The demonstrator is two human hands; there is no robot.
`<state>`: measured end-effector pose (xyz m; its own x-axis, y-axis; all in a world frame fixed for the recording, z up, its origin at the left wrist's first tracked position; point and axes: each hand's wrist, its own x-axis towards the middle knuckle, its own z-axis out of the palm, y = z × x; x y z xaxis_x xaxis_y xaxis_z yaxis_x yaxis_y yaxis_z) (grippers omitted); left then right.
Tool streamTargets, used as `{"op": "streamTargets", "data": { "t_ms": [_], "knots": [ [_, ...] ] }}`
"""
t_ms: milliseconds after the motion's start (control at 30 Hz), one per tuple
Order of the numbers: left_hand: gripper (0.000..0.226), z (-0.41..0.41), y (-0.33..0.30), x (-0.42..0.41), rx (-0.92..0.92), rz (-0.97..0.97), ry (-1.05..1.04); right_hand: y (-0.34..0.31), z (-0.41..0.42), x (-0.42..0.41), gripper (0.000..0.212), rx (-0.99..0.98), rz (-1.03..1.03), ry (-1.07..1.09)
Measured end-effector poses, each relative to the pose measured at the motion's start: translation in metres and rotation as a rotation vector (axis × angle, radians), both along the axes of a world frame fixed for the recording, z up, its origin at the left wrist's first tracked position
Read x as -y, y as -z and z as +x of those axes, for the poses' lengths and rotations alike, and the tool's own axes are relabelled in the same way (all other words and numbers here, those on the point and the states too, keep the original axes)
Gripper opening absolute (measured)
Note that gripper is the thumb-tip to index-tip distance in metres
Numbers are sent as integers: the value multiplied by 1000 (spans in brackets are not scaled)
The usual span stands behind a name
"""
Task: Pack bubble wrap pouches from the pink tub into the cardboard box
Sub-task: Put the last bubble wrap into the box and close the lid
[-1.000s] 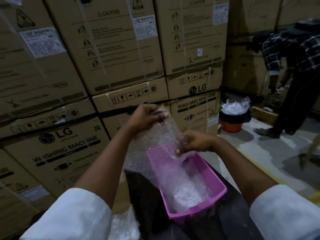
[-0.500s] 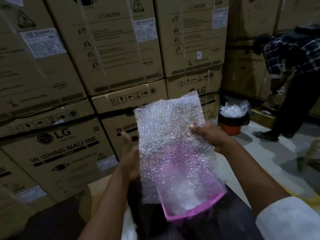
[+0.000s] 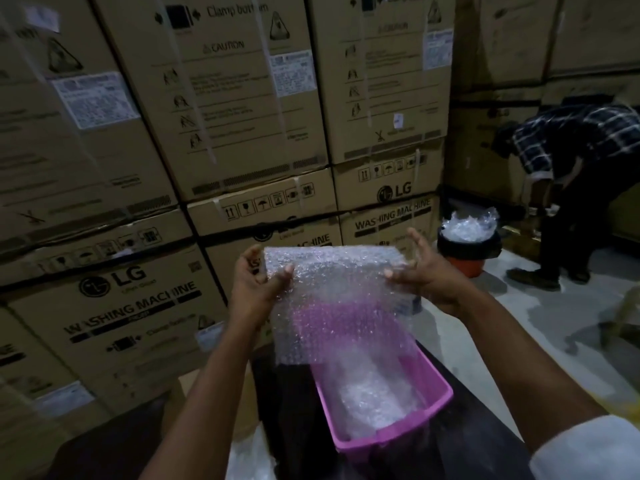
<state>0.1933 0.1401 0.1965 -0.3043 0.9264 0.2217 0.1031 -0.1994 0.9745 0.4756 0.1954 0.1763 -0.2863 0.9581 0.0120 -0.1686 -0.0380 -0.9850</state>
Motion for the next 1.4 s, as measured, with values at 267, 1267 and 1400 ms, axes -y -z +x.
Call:
{"op": "streamTargets", "data": {
  "t_ms": [267, 1267, 1400],
  "knots": [
    [42, -22, -34, 15, -536, -23, 193, -25, 9, 2, 41, 327, 239, -32],
    [12, -59, -130, 68, -878, 75, 17, -102, -29, 44, 12, 485, 798, 326],
    [10, -68, -146, 78, -272, 104, 205, -126, -38, 55, 14, -83, 475, -61]
  ]
}}
